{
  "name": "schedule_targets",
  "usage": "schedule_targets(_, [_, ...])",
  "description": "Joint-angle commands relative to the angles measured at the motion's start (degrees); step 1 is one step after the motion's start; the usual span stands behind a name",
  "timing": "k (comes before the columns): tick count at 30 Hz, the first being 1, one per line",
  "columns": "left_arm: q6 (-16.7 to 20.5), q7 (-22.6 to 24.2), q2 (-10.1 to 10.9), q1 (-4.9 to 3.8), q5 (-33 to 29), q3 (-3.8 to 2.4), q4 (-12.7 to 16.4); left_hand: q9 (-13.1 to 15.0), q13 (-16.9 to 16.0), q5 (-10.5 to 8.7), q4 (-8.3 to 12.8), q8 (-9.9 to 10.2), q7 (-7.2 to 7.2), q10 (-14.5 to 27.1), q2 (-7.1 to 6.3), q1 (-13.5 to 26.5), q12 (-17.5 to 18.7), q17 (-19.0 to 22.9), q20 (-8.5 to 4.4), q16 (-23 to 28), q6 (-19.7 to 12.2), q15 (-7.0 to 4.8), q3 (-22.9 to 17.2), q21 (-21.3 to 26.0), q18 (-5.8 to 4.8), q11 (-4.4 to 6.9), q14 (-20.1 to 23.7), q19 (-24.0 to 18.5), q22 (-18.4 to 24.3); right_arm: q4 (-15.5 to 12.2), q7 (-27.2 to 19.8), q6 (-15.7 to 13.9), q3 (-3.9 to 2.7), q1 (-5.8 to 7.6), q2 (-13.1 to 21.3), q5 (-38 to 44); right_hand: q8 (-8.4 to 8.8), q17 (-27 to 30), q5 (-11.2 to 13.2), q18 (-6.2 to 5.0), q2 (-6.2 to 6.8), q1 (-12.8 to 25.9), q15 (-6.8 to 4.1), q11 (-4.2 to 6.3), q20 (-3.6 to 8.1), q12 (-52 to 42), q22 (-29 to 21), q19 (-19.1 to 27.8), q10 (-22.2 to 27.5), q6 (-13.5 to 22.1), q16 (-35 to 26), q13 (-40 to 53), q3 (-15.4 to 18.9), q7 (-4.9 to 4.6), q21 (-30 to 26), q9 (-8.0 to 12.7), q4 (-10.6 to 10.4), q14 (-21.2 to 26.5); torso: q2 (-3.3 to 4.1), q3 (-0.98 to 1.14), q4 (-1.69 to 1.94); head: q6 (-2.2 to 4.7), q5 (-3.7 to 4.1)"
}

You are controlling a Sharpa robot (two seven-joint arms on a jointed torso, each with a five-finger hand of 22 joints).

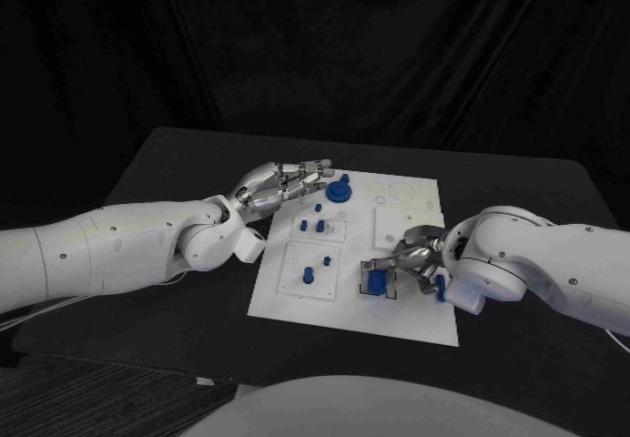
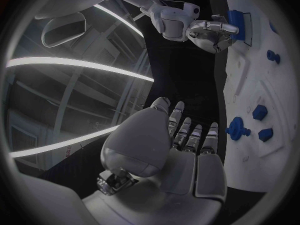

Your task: Assemble the parts on the task board

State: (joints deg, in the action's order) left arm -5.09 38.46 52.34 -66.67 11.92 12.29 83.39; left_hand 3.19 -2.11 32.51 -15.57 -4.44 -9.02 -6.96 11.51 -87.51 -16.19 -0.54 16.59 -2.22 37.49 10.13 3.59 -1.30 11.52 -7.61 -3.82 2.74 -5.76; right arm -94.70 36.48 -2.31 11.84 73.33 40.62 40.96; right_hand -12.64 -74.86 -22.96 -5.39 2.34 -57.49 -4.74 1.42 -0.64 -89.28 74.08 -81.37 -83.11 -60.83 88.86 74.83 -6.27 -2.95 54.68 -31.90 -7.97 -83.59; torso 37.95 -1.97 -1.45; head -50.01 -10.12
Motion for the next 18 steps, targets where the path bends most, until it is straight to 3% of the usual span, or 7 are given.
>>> schedule_targets(1, [-0.92, 0.54, -0.15, 0.09, -0.25, -0.05, -0.01, 0.56, -0.39, 1.11, 0.02, -0.39, -0.04, -0.26, -0.24, -0.17, -0.95, -0.65, 0.17, -0.76, 0.57, -0.34, -2.02, -0.50, -1.39, -0.55, -0.31, 0.61, -0.73, 0.13, 0.90, 1.66, -0.02, -0.28, -0.23, 0.74, -2.32, -15.14, 0.17, -0.92, -0.94, 0.90, -0.46, 0.51, -0.50, -0.72, 7.34, -0.04, -6.89, 1.24, 1.14, 15.17, -4.81, 0.57, -0.97, -2.67, 0.54, -6.41, 0.01, -0.03, -0.01, 0.01, -0.04])
schedule_targets(9, [-1.11, 0.38, -0.21, 0.11, -0.25, -0.05, -0.10, 0.59, -0.39, 1.12, 0.01, -0.48, -0.11, -0.26, -0.21, -0.19, -0.94, -0.66, 0.18, -0.79, 0.91, -0.25, -2.13, -0.51, -1.40, -0.60, -0.34, 0.64, -0.72, 0.31, 0.91, 1.56, -0.02, -0.69, -0.49, 0.79, -2.32, -15.14, 6.91, -0.93, -1.00, 2.60, -0.40, 0.45, -0.57, -0.72, 7.40, -0.19, -6.89, 1.12, 1.14, 15.17, -2.84, 0.53, -1.12, -2.77, -0.96, -6.41, 0.00, -0.01, -0.06, 0.01, -0.25])
schedule_targets(18, [-1.28, 0.18, -0.20, 0.13, -0.25, -0.05, -0.15, 0.62, -0.40, 1.11, 0.01, -0.54, -0.14, -0.30, -0.21, -0.19, -1.01, -0.67, 0.18, -0.83, 1.15, -0.16, -2.19, -0.52, -1.40, -0.62, -0.38, 0.66, -0.73, 0.45, 0.73, 0.38, -0.02, -0.81, -0.51, 0.80, -2.33, -15.14, 8.59, -0.97, -1.72, 3.97, -0.40, 0.46, -0.57, -0.72, 7.36, -0.15, -6.89, 1.15, 1.14, 15.17, -1.73, 0.52, -1.50, -2.86, -2.38, -6.41, 0.04, -0.01, -0.03, 0.01, -0.30])
